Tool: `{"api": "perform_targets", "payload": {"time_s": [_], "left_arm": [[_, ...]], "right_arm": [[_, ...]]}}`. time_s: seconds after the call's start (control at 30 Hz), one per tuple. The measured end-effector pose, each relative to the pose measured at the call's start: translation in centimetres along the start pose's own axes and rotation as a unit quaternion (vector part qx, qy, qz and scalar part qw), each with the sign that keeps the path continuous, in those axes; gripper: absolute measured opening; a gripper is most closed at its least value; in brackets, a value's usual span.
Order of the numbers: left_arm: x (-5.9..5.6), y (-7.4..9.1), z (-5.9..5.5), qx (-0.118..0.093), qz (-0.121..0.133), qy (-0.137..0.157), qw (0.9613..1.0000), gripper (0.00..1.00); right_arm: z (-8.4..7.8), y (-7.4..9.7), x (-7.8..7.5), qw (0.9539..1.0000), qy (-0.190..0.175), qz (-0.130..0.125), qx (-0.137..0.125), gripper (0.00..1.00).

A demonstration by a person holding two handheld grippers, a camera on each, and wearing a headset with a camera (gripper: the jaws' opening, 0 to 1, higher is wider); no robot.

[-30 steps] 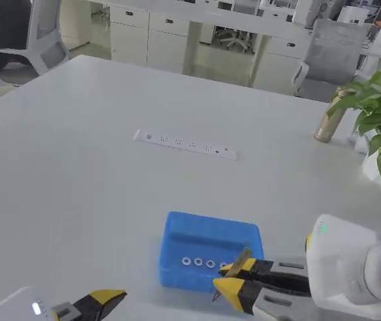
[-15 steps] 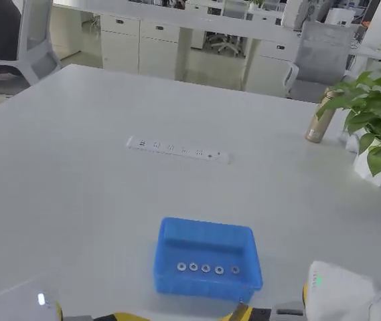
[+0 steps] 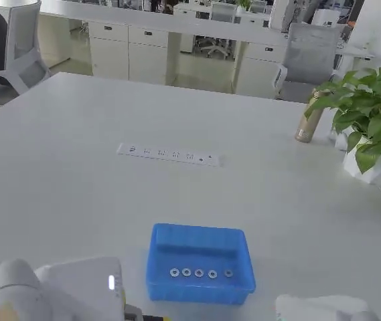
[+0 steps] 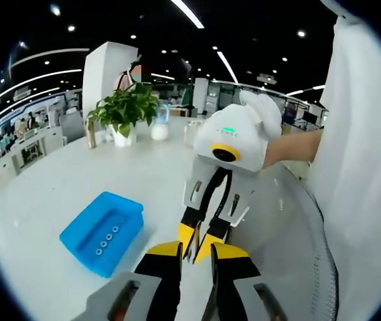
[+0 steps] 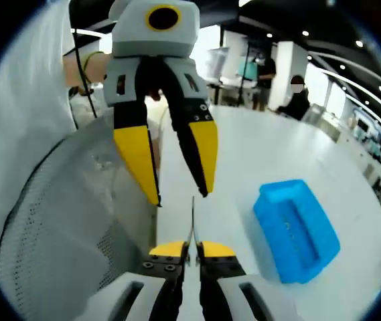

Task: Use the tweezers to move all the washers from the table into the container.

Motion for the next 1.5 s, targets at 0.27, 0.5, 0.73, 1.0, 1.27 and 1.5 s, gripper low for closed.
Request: {"api": "perform_targets", "payload": {"time_s": [0.27,0.5,0.73,1.0,1.27,1.5], "left_arm": [[-0.7,-0.5,-0.3,0.029,-0.013,-0.036,0.9989,0.07],[-0.6,-1.1,-0.8,0.055,-0.005,-0.067,0.9962,0.02],[-0.4,-1.3,-0.6,0.056,-0.009,-0.052,0.997,0.0],[0.3,-1.4,-1.1,0.075,0.004,-0.056,0.9956,0.0],[1.4,-1.6,-2.9,0.112,0.017,-0.063,0.9916,0.0],[2.3,-2.0,-4.7,0.144,0.026,-0.062,0.9873,0.0]], "right_arm": [[0.1,-0.2,0.7,0.9992,0.031,0.015,0.019,0.03],[0.3,-0.5,0.6,0.9985,0.045,0.022,0.021,0.03],[0.1,-0.7,0.7,0.9971,0.06,0.031,0.035,0.03],[-0.5,-1.0,0.4,0.9976,0.052,0.029,0.034,0.04],[-2.0,-1.9,0.2,0.9993,0.02,0.025,0.018,0.05],[-2.7,-3.0,0.3,0.9994,0.007,0.026,0.02,0.06]]}}
Point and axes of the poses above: the centre of the closed fingertips' face, and the gripper's own axes: y roughly backward along the fingers, x roughly to its left, z roughly out of its top, the point moved 4 cm from there along y, roughly backward along the fingers, and after that the axes turned 13 degrees about y, right-handed, at the moved point
